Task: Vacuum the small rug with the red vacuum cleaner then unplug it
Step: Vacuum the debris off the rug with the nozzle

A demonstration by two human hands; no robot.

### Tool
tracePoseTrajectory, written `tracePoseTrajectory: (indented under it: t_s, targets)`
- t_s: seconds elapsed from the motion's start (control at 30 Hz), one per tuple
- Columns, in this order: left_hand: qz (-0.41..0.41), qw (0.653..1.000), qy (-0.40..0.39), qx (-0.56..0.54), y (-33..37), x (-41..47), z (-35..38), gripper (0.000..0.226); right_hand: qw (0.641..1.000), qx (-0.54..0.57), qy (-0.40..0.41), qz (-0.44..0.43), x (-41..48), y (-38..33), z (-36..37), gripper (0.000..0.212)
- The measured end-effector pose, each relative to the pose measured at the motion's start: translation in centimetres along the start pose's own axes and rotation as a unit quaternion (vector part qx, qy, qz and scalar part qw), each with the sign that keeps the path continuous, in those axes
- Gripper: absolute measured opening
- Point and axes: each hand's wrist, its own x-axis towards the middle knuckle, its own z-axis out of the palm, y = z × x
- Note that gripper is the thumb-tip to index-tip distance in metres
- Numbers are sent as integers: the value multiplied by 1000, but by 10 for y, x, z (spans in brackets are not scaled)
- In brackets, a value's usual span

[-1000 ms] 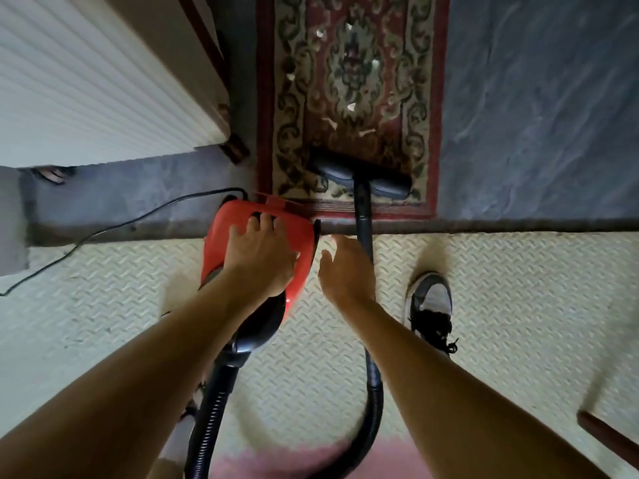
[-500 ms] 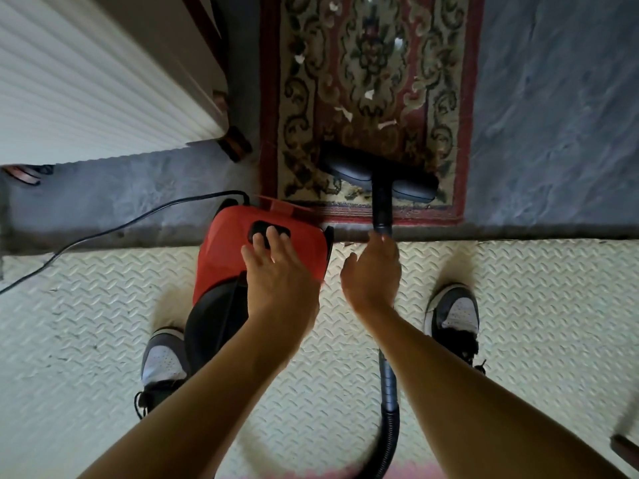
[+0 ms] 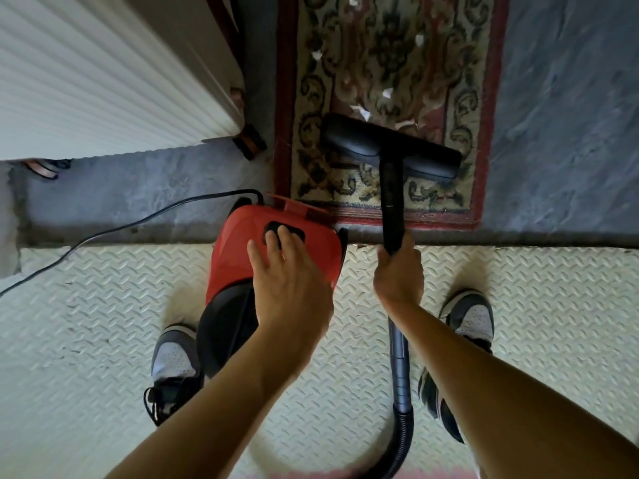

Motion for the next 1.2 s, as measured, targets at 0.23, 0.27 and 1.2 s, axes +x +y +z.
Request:
tracePoseTrajectory:
  t_s: [0.23,0.27,1.2]
  targets:
    - [10,999,-33,9,-6,10,-7,85,996,18,5,-87,1,-54,-39,53]
    - [7,999,-44,0,-6,16,-10,84,995,25,5,-92,2,-64,-46,54]
    - [27,960,127,-250,97,160,-42,39,979,105,-132,-113,118,-9,-34,64]
